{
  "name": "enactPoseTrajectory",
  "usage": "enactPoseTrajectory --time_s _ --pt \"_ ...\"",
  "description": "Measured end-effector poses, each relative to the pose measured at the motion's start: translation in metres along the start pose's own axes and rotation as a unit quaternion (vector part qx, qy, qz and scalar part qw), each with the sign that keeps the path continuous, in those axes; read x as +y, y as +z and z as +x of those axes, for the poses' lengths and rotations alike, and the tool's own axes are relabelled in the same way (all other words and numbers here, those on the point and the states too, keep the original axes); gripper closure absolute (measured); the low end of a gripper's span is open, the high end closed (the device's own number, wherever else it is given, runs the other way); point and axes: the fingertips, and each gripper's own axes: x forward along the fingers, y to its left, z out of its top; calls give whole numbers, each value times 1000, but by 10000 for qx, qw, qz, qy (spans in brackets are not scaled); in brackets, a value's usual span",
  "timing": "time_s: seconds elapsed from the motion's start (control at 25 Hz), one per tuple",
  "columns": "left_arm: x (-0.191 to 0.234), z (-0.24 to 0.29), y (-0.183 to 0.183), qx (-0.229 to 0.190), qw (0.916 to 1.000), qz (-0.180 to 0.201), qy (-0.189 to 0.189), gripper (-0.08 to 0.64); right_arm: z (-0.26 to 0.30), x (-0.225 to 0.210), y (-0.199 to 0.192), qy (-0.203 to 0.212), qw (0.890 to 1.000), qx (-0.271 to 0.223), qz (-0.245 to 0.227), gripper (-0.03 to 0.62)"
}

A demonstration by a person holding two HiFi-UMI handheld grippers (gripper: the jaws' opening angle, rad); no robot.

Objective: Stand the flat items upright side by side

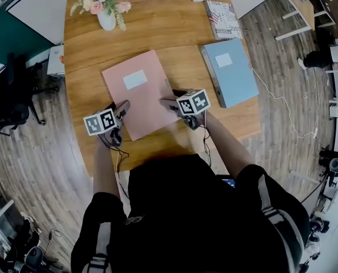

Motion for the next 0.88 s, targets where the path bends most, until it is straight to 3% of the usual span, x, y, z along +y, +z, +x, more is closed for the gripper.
enactPoseTrajectory --time_s 0.44,0.88 --pt "-8 -8 17 -363 9975 515 308 265 0 6 7 -156 9992 -287 -228 290" --pt "-17 -29 44 -953 9874 1105 612 273 -2 16 32 -210 9940 -804 -706 291"
